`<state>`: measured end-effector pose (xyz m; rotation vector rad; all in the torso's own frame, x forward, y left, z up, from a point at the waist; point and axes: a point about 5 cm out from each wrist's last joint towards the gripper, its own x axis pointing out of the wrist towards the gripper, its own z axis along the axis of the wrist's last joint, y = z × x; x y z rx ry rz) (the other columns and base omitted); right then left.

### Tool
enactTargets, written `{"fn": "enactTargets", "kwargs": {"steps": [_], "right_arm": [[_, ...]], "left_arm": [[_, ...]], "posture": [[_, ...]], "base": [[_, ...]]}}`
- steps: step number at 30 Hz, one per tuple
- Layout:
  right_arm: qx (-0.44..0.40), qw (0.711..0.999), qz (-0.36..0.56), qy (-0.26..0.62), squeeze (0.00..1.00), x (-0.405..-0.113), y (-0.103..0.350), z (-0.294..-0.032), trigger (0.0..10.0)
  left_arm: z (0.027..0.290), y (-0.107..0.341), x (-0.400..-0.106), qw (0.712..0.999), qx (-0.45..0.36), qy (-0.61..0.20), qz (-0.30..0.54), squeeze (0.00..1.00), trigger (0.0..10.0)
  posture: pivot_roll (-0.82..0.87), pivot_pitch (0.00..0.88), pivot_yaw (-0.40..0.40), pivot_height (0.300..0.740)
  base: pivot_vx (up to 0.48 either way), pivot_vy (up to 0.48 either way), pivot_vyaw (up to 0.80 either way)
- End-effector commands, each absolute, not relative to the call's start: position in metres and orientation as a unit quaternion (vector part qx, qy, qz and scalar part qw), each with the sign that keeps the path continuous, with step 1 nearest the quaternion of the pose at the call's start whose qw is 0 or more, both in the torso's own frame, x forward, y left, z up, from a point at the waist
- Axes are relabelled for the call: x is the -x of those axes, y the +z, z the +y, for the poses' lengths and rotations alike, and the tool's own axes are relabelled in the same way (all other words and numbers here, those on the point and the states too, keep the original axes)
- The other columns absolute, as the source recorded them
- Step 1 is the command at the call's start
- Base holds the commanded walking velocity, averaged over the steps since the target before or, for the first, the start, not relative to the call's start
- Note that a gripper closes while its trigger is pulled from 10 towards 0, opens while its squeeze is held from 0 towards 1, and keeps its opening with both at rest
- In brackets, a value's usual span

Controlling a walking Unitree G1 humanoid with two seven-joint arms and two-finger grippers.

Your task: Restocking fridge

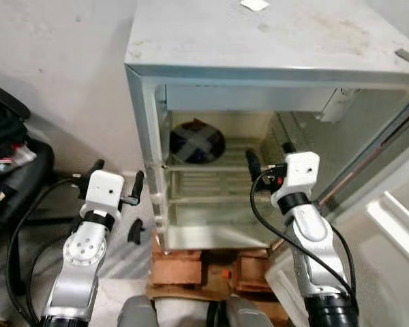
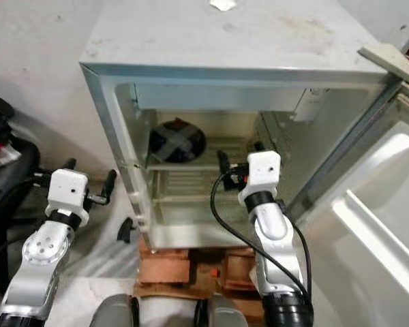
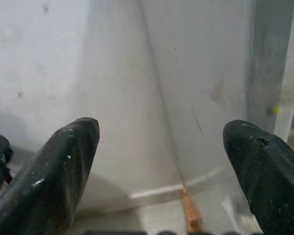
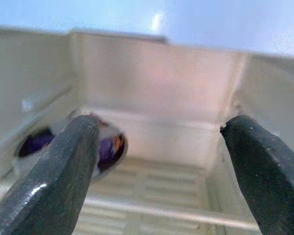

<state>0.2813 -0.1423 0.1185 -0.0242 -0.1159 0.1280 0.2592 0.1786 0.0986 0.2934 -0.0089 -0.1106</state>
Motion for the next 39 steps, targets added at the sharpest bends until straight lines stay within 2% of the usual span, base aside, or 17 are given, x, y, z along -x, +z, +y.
{"fn": "enactTargets", "kwargs": {"steps": [1,3,8,15,23,33,39], "right_arm": [[0.019,0.997,-0.069,0.043,0.0,-0.279,0.119,-0.147,10.0],[-0.009,0.998,-0.058,0.014,0.0,-0.278,0.116,-0.152,10.0],[0.001,0.998,-0.06,0.013,0.0,-0.272,0.112,-0.154,10.0],[-0.007,0.999,-0.024,-0.02,0.0,-0.258,0.102,-0.17,10.0],[0.034,0.998,-0.007,-0.051,0.0,-0.265,0.1,-0.169,10.0],[0.017,1.0,-0.009,0.016,0.0,-0.266,0.105,-0.158,10.0],[0.032,0.999,-0.017,-0.008,0.0,-0.268,0.109,-0.166,10.0]], "left_arm": [[0.18,0.097,-0.26,0.986,-0.151,-0.062,0.001,0.0,10.0],[0.184,0.103,-0.269,0.987,-0.148,-0.061,-0.006,0.0,10.0],[0.186,0.104,-0.272,0.987,-0.148,-0.066,-0.009,0.0,10.0],[0.173,0.096,-0.261,0.987,-0.132,-0.087,0.007,0.0,10.0],[0.176,0.091,-0.257,0.988,-0.132,-0.08,0.016,0.0,10.0],[0.178,0.09,-0.255,0.989,-0.132,-0.068,0.017,0.0,10.0],[0.174,0.089,-0.257,0.988,-0.132,-0.078,0.017,0.0,10.0]], "posture": [[0.06,0.0,-0.015,0.74],[0.06,0.0,0.0,0.74],[0.04,0.0,0.012,0.74],[0.01,0.039,-0.006,0.74],[0.02,0.043,-0.031,0.74],[0.0,0.05,-0.04,0.74],[0.0,0.05,-0.033,0.74]], "base": [[0.0,0.0,0.0],[0.0,0.0,0.0],[0.0,0.0,0.0],[0.0,0.0,0.0],[-0.323,0.0,0.0],[-0.398,0.0,0.0],[-0.359,0.0,0.0]]}}
